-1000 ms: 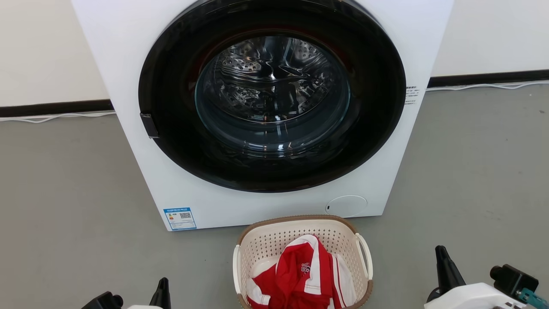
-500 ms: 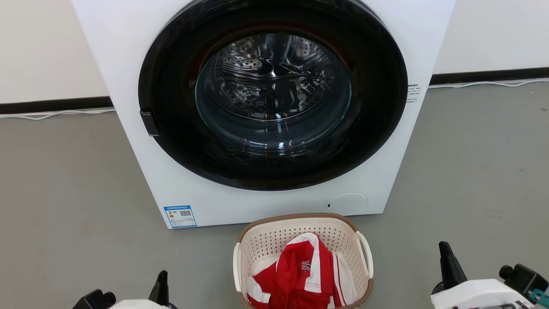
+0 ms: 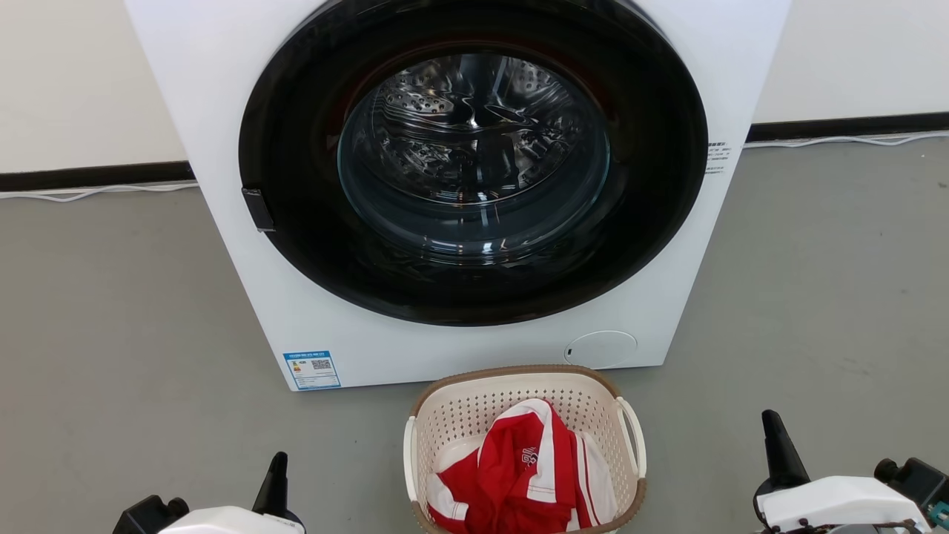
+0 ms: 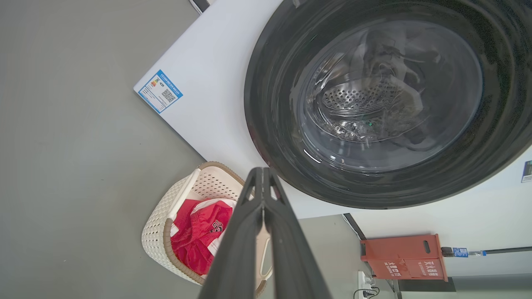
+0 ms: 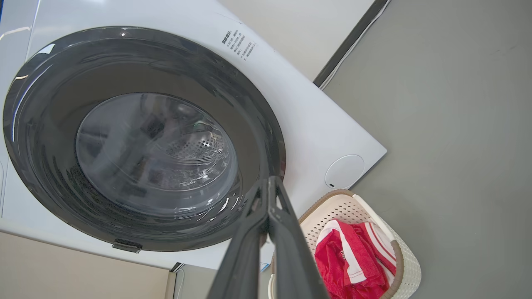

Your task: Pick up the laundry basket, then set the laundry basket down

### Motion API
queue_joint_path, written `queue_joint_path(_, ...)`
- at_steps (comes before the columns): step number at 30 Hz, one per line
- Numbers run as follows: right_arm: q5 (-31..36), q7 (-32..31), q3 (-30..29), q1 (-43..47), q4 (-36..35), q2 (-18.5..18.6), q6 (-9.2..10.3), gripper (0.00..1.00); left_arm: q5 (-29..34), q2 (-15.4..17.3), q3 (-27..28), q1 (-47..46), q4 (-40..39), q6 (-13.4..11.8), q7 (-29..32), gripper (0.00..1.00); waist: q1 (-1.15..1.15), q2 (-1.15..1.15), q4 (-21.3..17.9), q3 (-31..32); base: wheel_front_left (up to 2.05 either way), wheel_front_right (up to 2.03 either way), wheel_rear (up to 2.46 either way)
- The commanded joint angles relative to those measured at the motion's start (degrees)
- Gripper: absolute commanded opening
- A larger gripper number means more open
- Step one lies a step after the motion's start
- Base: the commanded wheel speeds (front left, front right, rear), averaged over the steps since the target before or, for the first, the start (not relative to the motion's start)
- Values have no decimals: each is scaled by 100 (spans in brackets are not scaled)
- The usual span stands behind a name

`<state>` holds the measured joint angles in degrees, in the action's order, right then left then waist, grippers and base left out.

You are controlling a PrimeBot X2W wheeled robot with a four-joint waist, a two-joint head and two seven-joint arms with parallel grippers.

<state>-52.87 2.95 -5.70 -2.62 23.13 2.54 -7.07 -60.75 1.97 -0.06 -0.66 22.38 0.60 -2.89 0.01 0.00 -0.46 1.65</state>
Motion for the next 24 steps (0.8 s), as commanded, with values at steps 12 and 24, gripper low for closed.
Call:
queue_joint_path(12, -981, -259, 13, -288, -350, 29, -28, 0, -789, 61, 253, -378, -328, 209, 243, 0, 0, 0, 11, -42, 0, 0, 0)
queue_joint_path(24, -1766, -442, -13, -307, -499, 30, -32, 0, -1415, 69, 362, -425, -462, 337, 429, 0, 0, 0, 20, -79, 0, 0, 0)
